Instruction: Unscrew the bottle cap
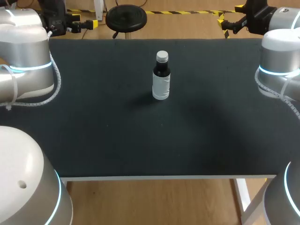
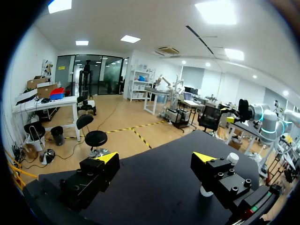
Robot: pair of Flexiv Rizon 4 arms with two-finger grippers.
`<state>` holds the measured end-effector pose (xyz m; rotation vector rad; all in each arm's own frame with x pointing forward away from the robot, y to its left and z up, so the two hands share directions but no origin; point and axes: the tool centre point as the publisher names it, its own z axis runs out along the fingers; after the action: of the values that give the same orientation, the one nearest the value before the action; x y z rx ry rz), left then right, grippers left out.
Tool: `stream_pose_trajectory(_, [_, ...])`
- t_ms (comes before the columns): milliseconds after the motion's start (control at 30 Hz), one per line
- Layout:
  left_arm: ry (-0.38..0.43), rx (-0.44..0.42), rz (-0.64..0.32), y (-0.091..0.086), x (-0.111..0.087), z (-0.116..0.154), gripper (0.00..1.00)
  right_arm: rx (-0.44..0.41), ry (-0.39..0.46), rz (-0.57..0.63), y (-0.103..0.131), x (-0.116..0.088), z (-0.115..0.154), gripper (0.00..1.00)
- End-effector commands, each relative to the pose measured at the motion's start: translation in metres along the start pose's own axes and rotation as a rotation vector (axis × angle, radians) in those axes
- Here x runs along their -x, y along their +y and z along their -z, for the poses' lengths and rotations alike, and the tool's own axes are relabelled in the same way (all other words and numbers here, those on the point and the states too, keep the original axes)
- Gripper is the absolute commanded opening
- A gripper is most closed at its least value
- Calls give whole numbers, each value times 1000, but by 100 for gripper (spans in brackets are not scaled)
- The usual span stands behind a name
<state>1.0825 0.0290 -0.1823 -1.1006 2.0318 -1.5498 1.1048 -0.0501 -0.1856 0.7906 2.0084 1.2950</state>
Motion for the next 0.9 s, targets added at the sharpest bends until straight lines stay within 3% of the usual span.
stream_pose_trajectory(33, [15,-7,-14,0,-6,-5,100,-2,0,0,0,0,0,100])
stream_pose_trajectory(333, [123,-28,-93,2,-17,-18,100,-2,0,0,0,0,0,100])
stream_pose_trajectory(667, [261,-79,-194,17,-26,-33,100,-2,0,0,0,0,0,100])
stream_pose_trajectory(900, [396,-97,-265,26,-37,-49,100,-2,0,0,0,0,0,100])
